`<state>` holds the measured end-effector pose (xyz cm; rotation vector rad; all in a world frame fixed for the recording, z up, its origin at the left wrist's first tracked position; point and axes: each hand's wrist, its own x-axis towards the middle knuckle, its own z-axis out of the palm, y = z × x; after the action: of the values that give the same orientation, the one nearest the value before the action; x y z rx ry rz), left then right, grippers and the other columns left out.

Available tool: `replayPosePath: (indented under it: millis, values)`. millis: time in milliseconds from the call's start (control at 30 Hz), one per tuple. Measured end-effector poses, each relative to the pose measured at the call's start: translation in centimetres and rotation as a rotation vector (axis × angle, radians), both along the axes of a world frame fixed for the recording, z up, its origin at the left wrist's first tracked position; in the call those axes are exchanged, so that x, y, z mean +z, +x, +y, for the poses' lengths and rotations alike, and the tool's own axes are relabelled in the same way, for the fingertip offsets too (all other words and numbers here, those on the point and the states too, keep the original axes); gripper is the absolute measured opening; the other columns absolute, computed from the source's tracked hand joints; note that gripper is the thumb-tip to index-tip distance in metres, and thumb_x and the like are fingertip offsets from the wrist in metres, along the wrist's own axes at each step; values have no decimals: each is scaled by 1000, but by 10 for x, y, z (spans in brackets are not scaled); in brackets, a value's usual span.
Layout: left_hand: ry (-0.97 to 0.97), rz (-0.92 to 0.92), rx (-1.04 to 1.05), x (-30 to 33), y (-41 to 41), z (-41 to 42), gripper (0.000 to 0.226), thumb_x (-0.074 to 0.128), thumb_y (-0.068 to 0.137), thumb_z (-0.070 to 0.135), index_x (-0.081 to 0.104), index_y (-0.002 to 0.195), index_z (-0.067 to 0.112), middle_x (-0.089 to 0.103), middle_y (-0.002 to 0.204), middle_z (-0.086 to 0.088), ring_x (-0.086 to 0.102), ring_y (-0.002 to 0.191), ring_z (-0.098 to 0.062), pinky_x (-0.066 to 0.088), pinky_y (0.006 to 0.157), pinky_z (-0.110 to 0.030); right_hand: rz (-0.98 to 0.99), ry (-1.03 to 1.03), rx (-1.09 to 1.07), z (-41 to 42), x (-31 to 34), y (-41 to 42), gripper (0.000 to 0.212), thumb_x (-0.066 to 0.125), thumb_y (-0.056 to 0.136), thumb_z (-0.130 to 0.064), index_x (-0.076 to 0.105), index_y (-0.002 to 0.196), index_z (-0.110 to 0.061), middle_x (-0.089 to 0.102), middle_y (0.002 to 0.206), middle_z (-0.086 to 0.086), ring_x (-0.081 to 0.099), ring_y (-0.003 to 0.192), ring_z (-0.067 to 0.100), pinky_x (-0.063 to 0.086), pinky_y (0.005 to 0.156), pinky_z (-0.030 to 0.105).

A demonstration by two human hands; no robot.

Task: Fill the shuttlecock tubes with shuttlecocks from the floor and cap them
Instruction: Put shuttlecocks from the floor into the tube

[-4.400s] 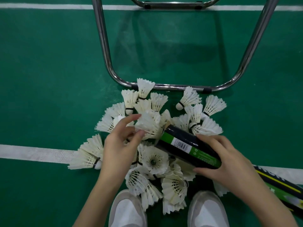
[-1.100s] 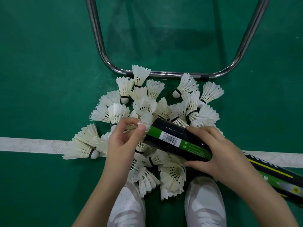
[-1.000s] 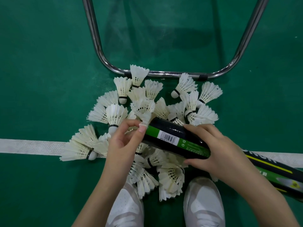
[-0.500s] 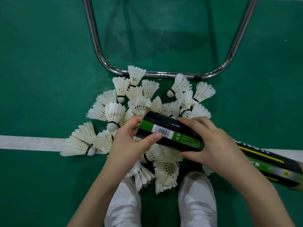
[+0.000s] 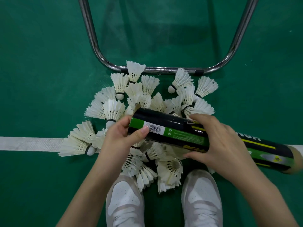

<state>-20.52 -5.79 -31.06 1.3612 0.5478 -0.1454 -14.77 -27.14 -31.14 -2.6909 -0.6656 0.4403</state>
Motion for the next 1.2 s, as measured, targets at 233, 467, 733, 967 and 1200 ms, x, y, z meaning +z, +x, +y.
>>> replayPosePath:
  millis: [233,467,733,967,1200]
  values:
    - [14,-15,-55,-2,-2,3,27,63,77,19,67,103,12,73,100,-7,67,93,-16,50,73,-13,-127,-45,19,-6,-11,4,79,75,57,-52,38,125,-34,56,113,-5,55,100,21,40,85,35]
    - [17,-6,-101,-5,-2,2,25,61,77,25,70,99,16,74,95,1,68,87,-7,47,70,-9,-129,-24,29,-10,-16,1,75,71,59,-53,42,125,-32,57,114,-5,55,101,20,40,84,35]
    - [238,-46,-73,-13,2,1,27,69,68,33,69,95,29,73,95,6,67,93,-11,52,85,-28,-147,-28,6,-25,-14,1,76,75,57,-53,46,124,-32,59,112,-6,58,95,21,41,80,34]
    - [538,-73,-86,-20,17,11,32,66,86,22,61,111,41,60,111,29,48,101,23,36,88,-7,-100,-8,-76,-44,-11,8,73,70,59,-54,43,123,-34,60,107,-3,60,92,25,47,78,42]
    - [1017,-174,-333,-49,43,19,53,63,87,3,52,133,27,48,123,22,39,125,-3,21,105,-24,-68,-16,-90,-45,-13,7,72,67,59,-57,44,123,-34,60,108,-4,59,94,24,47,78,41]
